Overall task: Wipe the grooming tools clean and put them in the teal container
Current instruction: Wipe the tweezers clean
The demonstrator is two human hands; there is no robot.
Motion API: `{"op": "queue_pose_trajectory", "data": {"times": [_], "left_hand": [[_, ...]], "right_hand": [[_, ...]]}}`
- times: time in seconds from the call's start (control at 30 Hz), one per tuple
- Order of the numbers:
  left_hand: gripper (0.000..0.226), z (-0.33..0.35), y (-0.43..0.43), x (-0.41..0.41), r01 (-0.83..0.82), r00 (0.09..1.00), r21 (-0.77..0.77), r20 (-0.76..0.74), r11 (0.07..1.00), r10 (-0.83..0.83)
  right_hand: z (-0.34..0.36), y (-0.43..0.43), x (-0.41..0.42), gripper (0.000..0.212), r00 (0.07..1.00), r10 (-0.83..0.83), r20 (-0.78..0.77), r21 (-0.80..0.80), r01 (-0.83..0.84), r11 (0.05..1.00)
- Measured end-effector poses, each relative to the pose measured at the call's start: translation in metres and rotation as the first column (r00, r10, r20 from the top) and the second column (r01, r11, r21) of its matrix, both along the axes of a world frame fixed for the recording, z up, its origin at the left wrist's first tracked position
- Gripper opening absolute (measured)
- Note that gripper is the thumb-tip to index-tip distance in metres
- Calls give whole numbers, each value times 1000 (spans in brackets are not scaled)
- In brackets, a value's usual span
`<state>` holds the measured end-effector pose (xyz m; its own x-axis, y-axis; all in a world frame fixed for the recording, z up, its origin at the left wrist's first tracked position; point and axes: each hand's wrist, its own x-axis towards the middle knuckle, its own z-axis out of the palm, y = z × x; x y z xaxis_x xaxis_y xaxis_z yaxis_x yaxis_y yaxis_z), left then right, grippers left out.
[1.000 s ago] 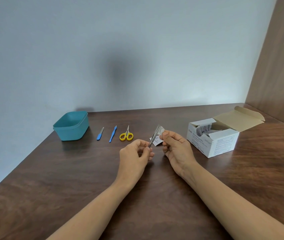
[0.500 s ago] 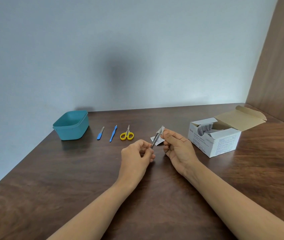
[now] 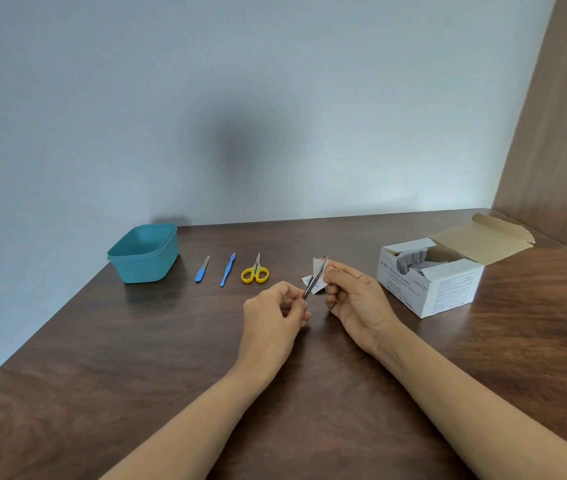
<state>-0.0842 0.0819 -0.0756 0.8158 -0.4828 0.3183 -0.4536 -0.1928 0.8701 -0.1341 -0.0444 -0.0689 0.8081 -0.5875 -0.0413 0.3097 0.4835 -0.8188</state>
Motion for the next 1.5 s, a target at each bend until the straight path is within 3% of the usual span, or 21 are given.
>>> {"op": "queue_pose_trajectory", "data": {"times": [0.43, 0.57, 0.73, 1.03, 1.23, 1.5], "left_hand": [[14, -1, -1, -2, 27, 999, 25, 28, 999, -28], [17, -2, -1, -3, 28, 998, 20, 50, 999, -29], [18, -1, -1, -1, 18, 999, 16, 44, 1000, -19], [21, 0, -1, -2, 15, 998, 43, 54, 999, -17], [18, 0, -2, -2, 11, 998, 47, 58, 999, -14], [21, -1, -2, -1, 5, 1000, 38, 30, 999, -6]], "right_hand": [[-3, -4, 2, 3, 998, -51, 28, 91, 48, 995], [-4, -5, 4, 20, 997, -58, 42, 128, 52, 990], [-5, -8, 6, 5, 997, -62, 52, 157, 53, 986], [-4, -7, 6, 14, 999, -16, 46, 119, 10, 993], [-3, -6, 7, 3, 999, -28, 39, 124, 23, 992], [-3, -8, 6, 6, 999, -6, 33, 140, 2, 990]]}}
